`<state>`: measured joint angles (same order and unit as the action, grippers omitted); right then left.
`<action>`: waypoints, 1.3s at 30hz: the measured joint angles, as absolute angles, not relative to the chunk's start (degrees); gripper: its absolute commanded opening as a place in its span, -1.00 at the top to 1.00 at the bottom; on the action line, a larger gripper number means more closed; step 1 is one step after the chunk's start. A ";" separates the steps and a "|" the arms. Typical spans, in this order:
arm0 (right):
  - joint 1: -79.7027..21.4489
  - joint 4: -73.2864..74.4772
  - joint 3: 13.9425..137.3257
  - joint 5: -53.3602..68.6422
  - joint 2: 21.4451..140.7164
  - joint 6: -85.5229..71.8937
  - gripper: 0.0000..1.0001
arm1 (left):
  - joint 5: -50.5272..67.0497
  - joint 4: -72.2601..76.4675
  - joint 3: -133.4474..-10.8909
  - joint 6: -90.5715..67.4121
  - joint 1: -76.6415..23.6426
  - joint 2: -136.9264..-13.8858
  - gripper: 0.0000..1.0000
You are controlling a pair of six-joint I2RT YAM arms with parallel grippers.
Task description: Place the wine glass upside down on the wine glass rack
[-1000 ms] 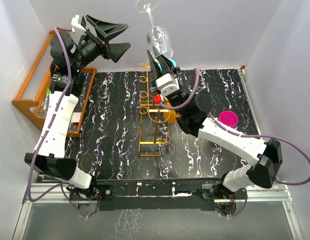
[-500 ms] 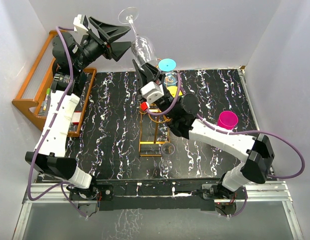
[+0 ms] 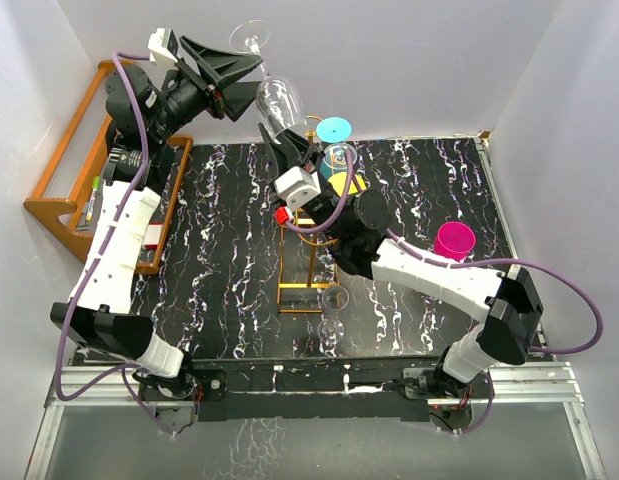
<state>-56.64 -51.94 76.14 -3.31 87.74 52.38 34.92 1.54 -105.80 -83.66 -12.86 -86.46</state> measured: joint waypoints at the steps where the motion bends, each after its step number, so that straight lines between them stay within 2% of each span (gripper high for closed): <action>1: -56.64 -52.21 76.12 -3.33 87.85 52.38 0.85 | 34.96 1.63 -105.80 -83.68 -12.86 -86.46 -0.23; 8: -56.62 -52.60 75.83 -3.31 88.75 52.38 0.85 | 35.14 2.52 -105.73 -83.99 -12.86 -86.46 -0.07; 21: -56.64 -54.54 75.50 -3.33 89.43 52.69 0.85 | 36.25 3.95 -105.62 -84.42 -12.86 -86.50 0.58; 27: -56.69 -55.16 75.35 -2.42 89.43 52.47 0.85 | 36.75 4.95 -105.21 -84.40 -12.86 -86.52 0.59; 30: -56.62 -55.70 75.13 -1.37 89.43 52.40 0.85 | 37.17 6.26 -105.21 -84.12 -12.86 -86.52 0.51; 33: -56.64 -55.86 75.05 0.03 89.41 52.14 0.85 | 37.32 7.64 -105.21 -83.83 -12.84 -86.52 0.51; 34: -56.66 -55.94 74.91 0.32 89.41 52.10 0.85 | 37.34 7.84 -105.21 -83.74 -12.84 -86.52 0.56; 35: -56.73 -56.07 74.72 0.49 89.41 52.10 0.85 | 37.36 7.99 -105.21 -83.55 -12.84 -86.52 0.69; 36: -56.82 -56.12 74.56 0.60 89.41 52.14 0.85 | 37.39 8.08 -105.19 -83.29 -12.84 -86.52 0.94; 39: -57.19 -56.58 74.46 0.40 89.41 52.14 0.84 | 37.67 8.80 -104.90 -81.84 -12.78 -86.52 1.00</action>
<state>-57.19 -56.58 74.46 0.40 89.41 52.14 37.67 8.80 -104.90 -81.84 -12.78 -86.52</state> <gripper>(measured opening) 0.158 0.063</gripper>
